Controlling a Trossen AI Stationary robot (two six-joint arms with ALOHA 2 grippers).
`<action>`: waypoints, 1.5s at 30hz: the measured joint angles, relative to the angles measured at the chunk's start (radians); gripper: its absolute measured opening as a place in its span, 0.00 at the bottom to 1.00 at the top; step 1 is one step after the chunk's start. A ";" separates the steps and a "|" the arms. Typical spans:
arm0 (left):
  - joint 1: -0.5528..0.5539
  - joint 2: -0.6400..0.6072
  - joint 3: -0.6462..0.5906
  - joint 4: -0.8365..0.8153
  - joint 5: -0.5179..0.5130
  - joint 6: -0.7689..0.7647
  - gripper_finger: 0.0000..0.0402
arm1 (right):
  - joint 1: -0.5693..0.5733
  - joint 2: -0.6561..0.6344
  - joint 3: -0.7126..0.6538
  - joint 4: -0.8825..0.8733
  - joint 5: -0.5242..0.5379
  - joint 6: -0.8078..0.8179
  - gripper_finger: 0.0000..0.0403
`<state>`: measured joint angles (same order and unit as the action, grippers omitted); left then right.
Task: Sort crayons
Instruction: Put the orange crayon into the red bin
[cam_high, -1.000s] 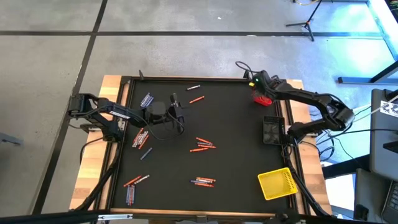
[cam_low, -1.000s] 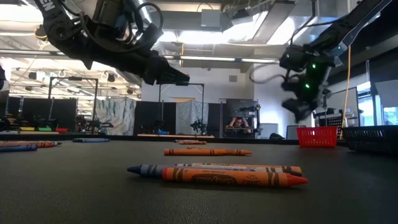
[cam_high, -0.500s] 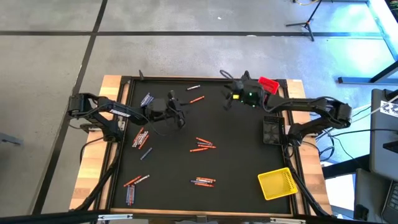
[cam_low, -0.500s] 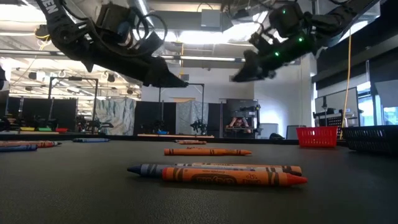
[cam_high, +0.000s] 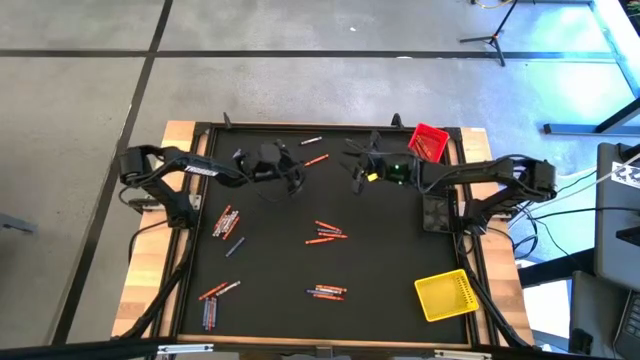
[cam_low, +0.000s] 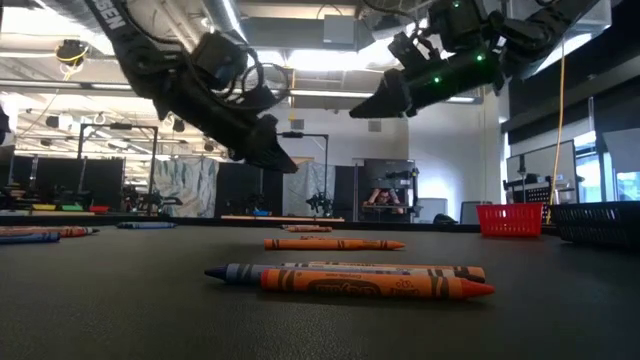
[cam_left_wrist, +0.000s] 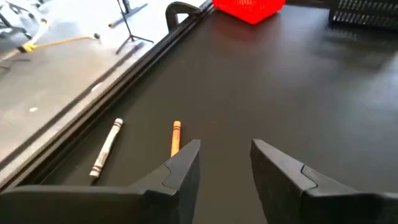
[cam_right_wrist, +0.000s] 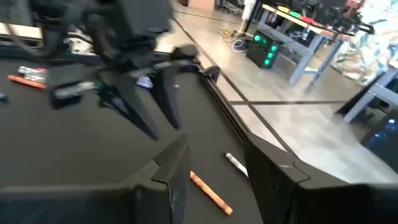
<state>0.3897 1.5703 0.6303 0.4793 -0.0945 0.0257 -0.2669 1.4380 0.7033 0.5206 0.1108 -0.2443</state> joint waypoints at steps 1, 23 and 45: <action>0.008 0.014 0.013 -0.004 0.015 -0.001 0.33 | 0.007 0.000 0.000 0.009 -0.003 0.003 0.36; 0.195 0.342 0.323 -0.245 0.260 -0.017 0.33 | 0.031 0.000 0.000 0.014 -0.096 0.027 0.36; 0.200 0.374 0.419 -0.501 0.184 0.037 0.33 | 0.031 0.000 0.000 0.001 -0.096 0.007 0.36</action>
<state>0.5900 1.9438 1.0492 -0.0221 0.0890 0.0627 -0.2359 1.4380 0.7036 0.5213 0.0143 -0.2375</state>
